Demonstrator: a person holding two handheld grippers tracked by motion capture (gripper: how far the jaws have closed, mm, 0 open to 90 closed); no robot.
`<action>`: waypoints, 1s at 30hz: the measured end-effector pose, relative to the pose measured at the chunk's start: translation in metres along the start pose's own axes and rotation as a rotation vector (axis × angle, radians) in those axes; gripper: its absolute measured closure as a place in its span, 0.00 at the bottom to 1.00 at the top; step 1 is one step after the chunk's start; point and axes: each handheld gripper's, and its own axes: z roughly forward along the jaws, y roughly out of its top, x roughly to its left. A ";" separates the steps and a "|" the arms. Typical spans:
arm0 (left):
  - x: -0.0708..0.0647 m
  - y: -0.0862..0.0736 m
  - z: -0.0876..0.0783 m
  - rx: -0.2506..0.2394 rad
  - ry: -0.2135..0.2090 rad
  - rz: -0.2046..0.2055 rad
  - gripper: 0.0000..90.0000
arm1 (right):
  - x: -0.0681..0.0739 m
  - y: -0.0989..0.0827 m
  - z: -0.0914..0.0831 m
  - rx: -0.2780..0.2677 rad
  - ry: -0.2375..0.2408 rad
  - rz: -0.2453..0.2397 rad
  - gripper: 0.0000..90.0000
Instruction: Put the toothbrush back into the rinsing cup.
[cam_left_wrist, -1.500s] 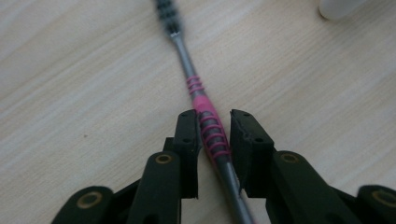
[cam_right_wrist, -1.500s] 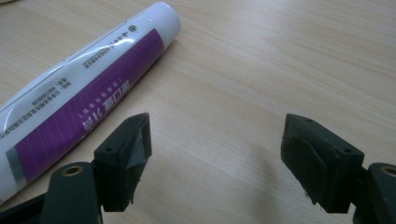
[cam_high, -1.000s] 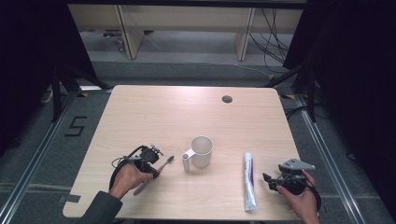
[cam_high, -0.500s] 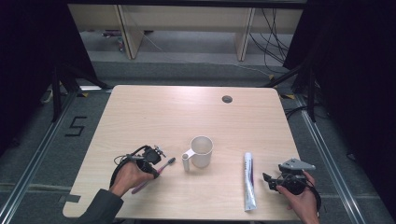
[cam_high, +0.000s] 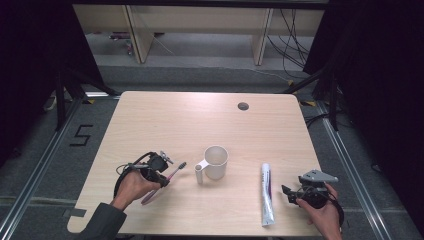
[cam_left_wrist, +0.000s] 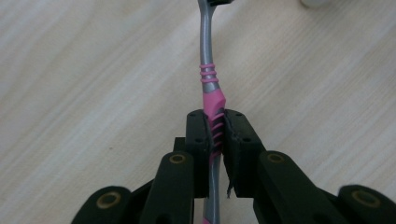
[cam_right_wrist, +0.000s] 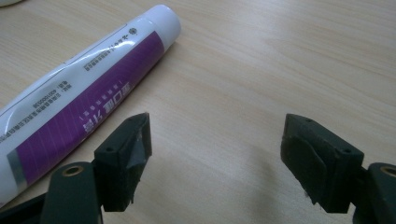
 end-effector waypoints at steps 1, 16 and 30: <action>0.001 0.000 -0.003 -0.009 -0.010 -0.007 0.89 | 0.000 0.000 0.000 -0.004 -0.004 -0.002 0.28; 0.007 -0.004 -0.052 -0.413 -0.029 -0.074 0.90 | -0.001 -0.001 0.000 -0.003 0.000 -0.004 0.28; -0.022 0.001 -0.064 -0.758 -0.081 -0.131 0.90 | -0.003 0.000 0.000 -0.014 0.006 -0.016 0.28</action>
